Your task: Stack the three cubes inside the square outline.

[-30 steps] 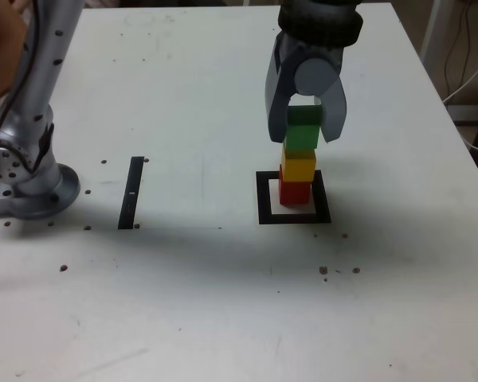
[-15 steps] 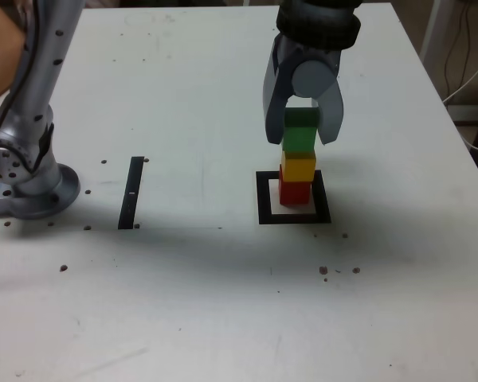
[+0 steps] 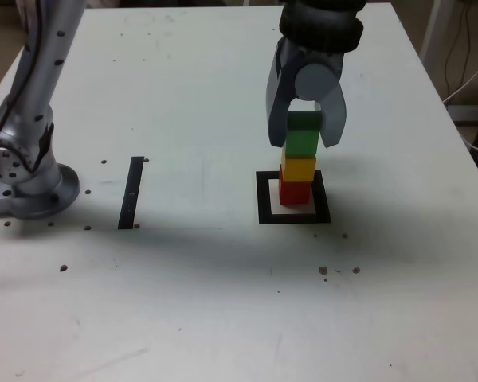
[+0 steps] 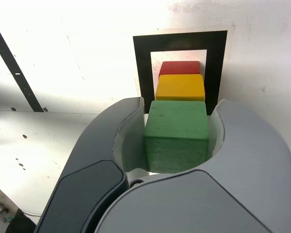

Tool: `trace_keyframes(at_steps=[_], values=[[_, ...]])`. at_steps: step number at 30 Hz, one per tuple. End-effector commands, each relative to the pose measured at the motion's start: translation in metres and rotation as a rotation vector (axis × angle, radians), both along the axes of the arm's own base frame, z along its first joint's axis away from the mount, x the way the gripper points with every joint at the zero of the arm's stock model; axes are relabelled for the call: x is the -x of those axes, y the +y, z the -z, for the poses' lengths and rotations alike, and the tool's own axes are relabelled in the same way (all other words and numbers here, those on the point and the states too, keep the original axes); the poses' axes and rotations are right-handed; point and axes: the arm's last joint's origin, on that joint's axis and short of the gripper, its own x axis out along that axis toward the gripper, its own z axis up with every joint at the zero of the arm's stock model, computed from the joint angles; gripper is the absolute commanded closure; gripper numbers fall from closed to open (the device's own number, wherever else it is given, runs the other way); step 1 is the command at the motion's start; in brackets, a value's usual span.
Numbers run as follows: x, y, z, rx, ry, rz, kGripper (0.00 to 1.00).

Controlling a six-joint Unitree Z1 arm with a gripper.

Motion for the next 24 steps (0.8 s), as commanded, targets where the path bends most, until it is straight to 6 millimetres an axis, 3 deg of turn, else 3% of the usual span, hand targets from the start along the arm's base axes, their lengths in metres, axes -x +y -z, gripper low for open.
trace_keyframes(at_steps=[1,9,14,17,24], values=[[-0.0009,0.0009,0.0019,0.003,0.008,-0.002,0.73],[-0.0007,0.0007,0.0036,0.007,0.013,-0.002,0.47],[-0.0020,0.0005,0.0050,0.004,0.000,0.005,0.16],[-0.0028,0.0006,0.0070,-0.001,-0.004,0.007,0.02],[-0.0041,0.0011,0.0081,-0.011,-0.013,0.008,0.00]])
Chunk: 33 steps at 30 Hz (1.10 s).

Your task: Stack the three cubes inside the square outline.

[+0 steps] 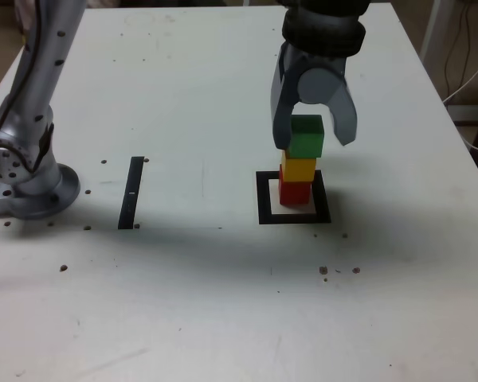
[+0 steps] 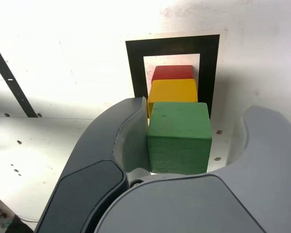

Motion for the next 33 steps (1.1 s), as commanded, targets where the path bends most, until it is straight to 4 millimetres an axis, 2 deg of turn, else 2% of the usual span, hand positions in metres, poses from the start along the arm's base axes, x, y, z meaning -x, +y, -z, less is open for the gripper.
trace_keyframes(at_steps=[1,7,15,24,28,33], values=[[-0.001,0.001,0.003,-0.003,0.009,0.001,0.00],[0.003,0.001,0.001,-0.002,0.017,0.002,0.00],[0.020,0.000,-0.021,-0.002,-0.010,0.004,0.00],[0.050,-0.009,-0.057,-0.006,-0.072,0.031,0.00],[0.066,-0.014,-0.066,-0.002,-0.076,0.054,0.00],[0.096,-0.018,-0.069,0.000,-0.056,0.082,0.00]])
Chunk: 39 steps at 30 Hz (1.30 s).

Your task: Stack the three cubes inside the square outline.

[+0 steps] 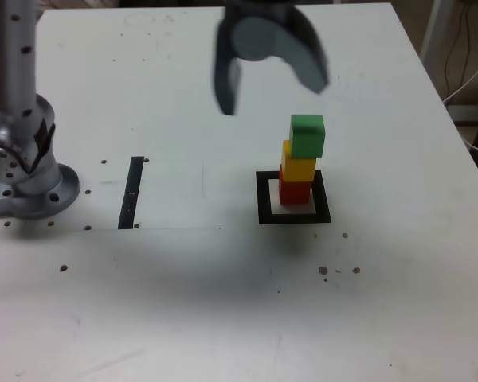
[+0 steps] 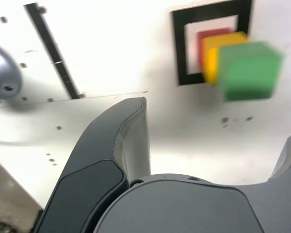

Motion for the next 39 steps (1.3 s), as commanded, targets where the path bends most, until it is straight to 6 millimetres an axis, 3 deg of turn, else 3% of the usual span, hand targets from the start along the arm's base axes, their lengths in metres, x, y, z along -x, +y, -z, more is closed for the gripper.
trace_keyframes(at_steps=[1,11,22,29,39], values=[[0.014,0.000,-0.002,0.000,0.011,0.006,0.00],[0.072,0.004,0.010,-0.027,0.047,0.009,0.00],[0.095,0.007,0.070,-0.068,0.097,0.000,0.00],[0.114,0.011,0.074,-0.124,0.102,0.007,0.00],[0.124,0.015,0.085,-0.203,0.080,0.017,0.00]])
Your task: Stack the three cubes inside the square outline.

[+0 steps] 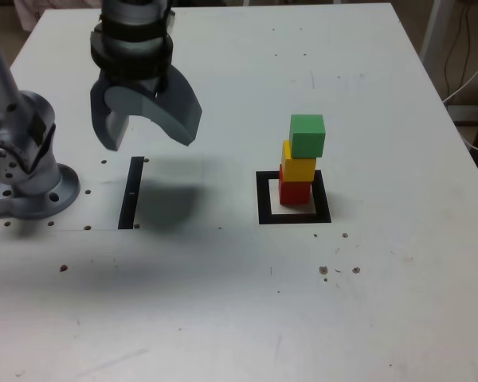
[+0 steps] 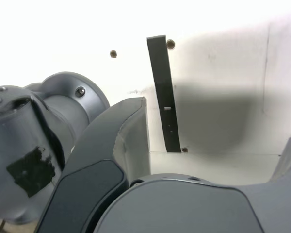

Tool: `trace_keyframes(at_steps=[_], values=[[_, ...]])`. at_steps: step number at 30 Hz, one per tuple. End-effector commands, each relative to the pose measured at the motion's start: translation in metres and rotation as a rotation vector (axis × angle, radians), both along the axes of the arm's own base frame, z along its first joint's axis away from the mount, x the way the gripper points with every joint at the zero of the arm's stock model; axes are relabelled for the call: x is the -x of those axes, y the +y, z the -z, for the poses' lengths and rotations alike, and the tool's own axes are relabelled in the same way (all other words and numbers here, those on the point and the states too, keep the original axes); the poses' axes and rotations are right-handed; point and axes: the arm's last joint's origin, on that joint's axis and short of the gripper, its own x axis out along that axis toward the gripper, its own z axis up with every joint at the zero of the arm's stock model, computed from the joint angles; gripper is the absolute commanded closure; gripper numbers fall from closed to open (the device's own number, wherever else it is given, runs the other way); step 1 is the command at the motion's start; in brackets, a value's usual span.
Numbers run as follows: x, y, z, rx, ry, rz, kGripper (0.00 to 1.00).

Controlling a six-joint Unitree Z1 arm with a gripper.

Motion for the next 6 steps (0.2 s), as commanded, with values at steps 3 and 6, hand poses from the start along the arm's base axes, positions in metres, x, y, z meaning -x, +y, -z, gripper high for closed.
trace_keyframes(at_steps=[3,6], values=[[0.0062,0.0039,-0.0051,-0.072,-0.033,0.020,0.00],[0.0089,0.0054,-0.0084,-0.098,-0.051,0.030,0.00]])
